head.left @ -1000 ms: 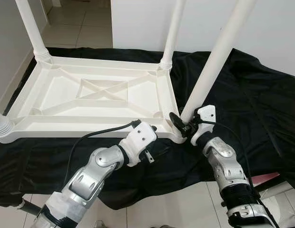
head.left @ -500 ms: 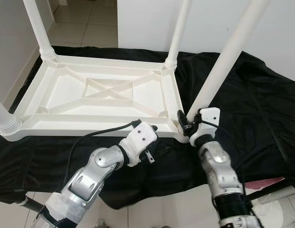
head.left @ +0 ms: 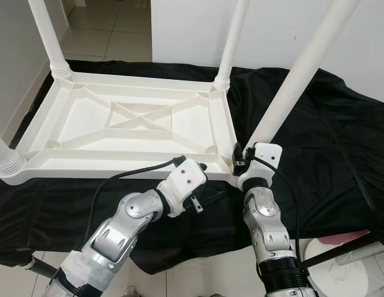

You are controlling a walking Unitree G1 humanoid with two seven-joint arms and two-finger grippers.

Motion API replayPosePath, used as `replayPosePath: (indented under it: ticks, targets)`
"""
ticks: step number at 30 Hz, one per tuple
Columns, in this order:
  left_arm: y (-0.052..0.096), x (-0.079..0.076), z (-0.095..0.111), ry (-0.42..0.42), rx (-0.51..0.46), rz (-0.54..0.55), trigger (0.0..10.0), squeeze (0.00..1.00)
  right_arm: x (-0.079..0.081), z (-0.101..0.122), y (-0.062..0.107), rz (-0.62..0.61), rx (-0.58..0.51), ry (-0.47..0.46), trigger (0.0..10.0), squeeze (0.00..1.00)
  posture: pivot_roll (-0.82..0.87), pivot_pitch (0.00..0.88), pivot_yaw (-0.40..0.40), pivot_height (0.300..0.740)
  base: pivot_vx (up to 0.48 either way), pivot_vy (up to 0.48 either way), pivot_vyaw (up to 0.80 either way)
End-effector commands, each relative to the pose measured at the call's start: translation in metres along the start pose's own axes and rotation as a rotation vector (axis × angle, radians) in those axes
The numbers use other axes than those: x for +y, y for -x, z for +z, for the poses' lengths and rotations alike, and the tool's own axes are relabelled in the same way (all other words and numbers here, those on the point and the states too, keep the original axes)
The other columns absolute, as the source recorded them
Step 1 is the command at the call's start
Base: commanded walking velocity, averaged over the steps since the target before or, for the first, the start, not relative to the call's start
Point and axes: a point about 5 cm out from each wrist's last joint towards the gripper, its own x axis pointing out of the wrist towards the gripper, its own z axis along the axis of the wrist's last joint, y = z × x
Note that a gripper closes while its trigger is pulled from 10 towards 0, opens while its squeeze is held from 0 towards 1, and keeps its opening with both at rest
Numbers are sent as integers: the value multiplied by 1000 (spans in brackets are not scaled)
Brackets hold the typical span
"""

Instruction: Building children table

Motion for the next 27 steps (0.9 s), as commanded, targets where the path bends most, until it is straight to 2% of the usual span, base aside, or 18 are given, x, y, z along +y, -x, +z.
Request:
replayPosePath:
  ticks: [1,11,12,21,22,23,26,27]
  targets:
    - [-1,-5,-2,-8,13,-58,10000,0,-10,-13,5,-59,59,22,10000,0,23,51,-98,740,0,0,0]
    - [2,-9,-5,-11,24,-75,10000,0,-10,-10,5,-62,48,34,10000,0,19,46,-97,740,0,0,0]
    - [2,-9,-5,-12,24,-76,10000,0,-11,-10,6,-62,48,33,10000,1000,18,45,-96,740,0,0,0]
    - [1,-9,-4,-11,18,-80,10000,0,-14,-6,6,1,12,38,10000,1000,11,40,-95,740,0,0,0]
    - [1,-9,-4,-11,19,-80,10000,0,-15,-3,5,34,-4,31,10000,573,11,41,-93,740,0,0,0]
    - [1,-9,-4,-11,19,-80,10000,0,-15,-1,3,80,-17,16,10000,0,8,41,-92,740,0,0,0]
    - [1,-9,-4,-10,18,-80,10000,0,-16,2,1,123,-35,12,10000,0,7,43,-91,740,0,0,0]
    - [0,-9,-4,-11,19,-83,10000,0,-17,6,-1,239,-53,7,10000,0,5,44,-89,740,0,0,0]
